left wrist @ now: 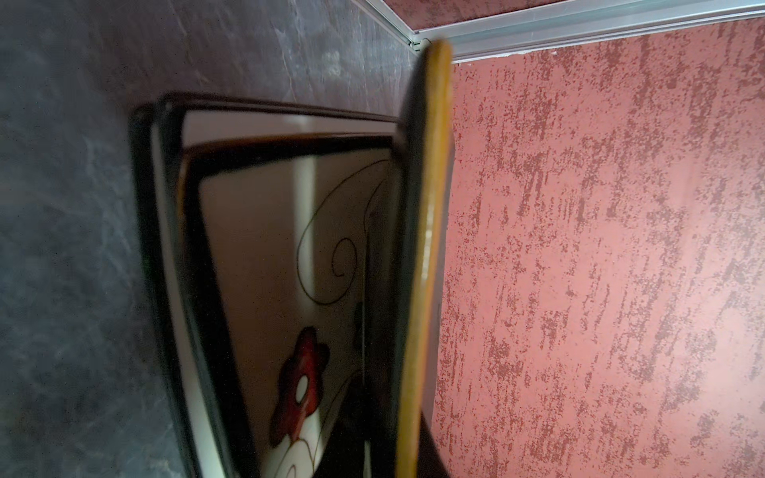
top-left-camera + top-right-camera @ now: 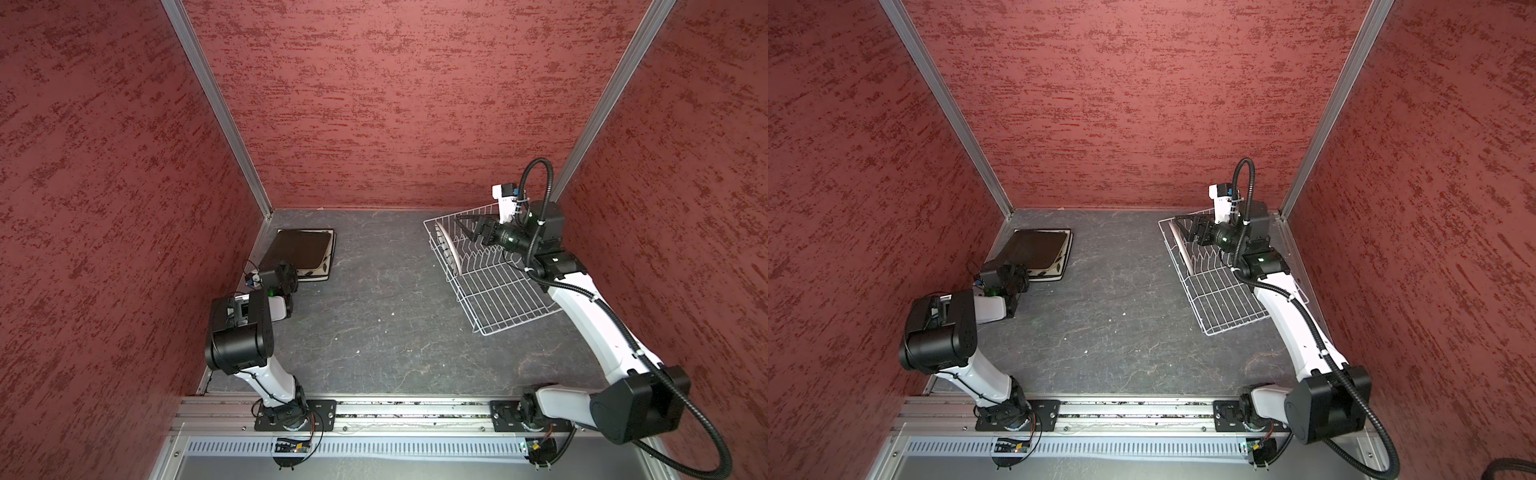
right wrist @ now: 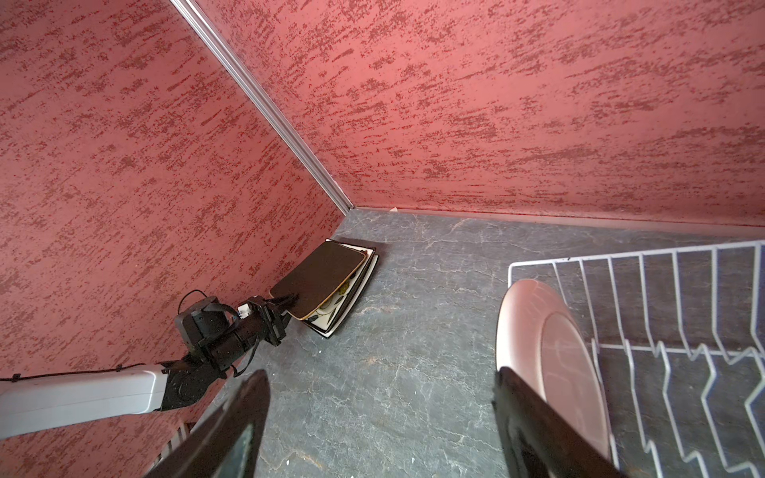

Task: Unload the plates from the dish rack
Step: 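Open the left gripper to release the dark plate on the stack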

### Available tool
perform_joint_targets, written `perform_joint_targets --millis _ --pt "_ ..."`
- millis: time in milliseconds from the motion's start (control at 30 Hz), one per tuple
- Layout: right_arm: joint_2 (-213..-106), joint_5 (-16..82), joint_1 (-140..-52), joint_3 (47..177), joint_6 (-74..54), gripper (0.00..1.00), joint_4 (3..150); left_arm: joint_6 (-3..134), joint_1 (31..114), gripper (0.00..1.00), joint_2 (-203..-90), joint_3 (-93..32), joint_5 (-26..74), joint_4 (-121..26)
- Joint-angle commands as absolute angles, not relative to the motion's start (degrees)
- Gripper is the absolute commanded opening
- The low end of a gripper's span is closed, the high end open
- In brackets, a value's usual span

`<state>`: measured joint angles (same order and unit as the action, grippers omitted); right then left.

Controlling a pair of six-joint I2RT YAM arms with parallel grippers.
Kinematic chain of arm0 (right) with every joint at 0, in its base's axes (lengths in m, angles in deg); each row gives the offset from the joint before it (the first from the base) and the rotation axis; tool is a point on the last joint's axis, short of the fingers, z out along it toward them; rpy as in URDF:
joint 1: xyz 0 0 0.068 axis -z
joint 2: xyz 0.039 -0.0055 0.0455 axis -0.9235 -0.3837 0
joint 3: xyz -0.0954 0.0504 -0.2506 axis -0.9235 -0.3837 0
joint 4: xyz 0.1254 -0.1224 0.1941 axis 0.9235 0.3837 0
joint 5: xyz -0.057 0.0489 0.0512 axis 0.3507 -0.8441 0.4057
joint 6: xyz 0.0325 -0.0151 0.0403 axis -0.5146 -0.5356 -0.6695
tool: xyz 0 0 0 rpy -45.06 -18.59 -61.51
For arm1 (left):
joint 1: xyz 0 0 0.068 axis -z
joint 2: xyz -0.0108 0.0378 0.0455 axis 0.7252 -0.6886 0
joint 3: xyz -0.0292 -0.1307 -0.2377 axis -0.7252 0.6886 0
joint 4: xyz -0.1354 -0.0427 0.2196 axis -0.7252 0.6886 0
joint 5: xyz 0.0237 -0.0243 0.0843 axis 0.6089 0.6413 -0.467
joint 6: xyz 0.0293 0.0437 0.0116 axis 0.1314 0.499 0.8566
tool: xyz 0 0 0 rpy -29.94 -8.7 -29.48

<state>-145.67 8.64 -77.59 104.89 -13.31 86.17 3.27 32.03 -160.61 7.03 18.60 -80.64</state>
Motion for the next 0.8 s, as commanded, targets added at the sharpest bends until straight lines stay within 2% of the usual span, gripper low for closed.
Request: perform_joint_targets --millis 0,233,433,567,767 --pt "-144.11 8.90 -77.16 104.19 -12.43 0.85 85.12 3.87 32.33 0.17 -157.73 4.15 18.91 -84.78" --pt "-144.27 8.55 -76.95 104.55 -12.55 0.85 84.83 3.81 32.47 0.23 -157.50 3.75 19.17 -83.67" --pt "-144.33 8.33 -76.77 104.24 -13.06 0.85 83.93 3.17 32.56 0.40 -156.73 4.05 19.21 -83.20" --pt "-144.16 8.28 -76.71 103.80 -12.92 0.85 84.08 4.66 32.97 0.52 -154.34 1.98 19.75 -75.50" --pt "-144.16 8.21 -76.62 102.90 -13.13 0.85 83.17 4.94 33.10 0.63 -153.53 0.20 19.85 -67.22"
